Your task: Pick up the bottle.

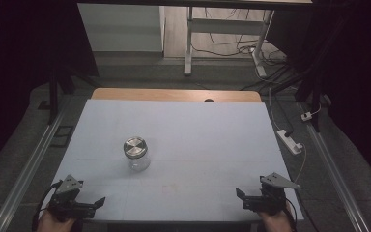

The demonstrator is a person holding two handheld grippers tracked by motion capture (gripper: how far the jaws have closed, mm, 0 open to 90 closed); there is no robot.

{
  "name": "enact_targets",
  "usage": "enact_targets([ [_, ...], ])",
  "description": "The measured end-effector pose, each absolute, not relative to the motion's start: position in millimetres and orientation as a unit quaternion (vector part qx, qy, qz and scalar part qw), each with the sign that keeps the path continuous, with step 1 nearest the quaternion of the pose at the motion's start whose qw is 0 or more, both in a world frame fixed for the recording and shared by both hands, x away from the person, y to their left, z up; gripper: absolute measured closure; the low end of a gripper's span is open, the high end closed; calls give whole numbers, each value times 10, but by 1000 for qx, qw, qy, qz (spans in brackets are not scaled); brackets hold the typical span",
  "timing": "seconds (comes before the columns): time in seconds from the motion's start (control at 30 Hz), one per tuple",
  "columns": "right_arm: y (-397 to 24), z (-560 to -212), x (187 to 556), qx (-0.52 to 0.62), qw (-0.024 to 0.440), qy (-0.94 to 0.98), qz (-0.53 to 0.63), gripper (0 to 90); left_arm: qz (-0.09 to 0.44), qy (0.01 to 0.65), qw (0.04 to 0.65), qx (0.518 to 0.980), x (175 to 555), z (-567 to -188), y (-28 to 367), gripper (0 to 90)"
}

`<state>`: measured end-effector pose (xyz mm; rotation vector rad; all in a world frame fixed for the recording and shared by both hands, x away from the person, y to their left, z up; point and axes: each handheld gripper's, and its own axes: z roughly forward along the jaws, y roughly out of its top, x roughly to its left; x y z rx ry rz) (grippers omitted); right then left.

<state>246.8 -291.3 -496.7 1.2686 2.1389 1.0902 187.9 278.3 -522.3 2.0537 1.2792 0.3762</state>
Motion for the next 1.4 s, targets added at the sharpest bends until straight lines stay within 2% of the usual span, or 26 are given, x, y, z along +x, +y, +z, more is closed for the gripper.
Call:
enact_targets([
  [0.07, -2930, -4971, 2478, 454, 217, 775, 382, 0, 143, 492, 341, 788, 1880, -5224, 2788, 0],
  [0.4, -2965, -4981, 2508, 448, 181, 776, 405, 26, 134, 495, 347, 785, 1884, -5228, 2812, 0],
  [0.87, -2892, -4998, 2526, 427, 173, 801, 382, 0, 118, 506, 354, 778, 1902, -5232, 2847, 0],
  [1.2, -2902, -4995, 2525, 429, 173, 798, 387, 0, 140, 500, 371, 770, 1908, -5178, 2827, 0],
  [1.4, -2897, -4995, 2528, 426, 171, 800, 385, 0, 129, 495, 378, 771, 1936, -5176, 2825, 0],
])
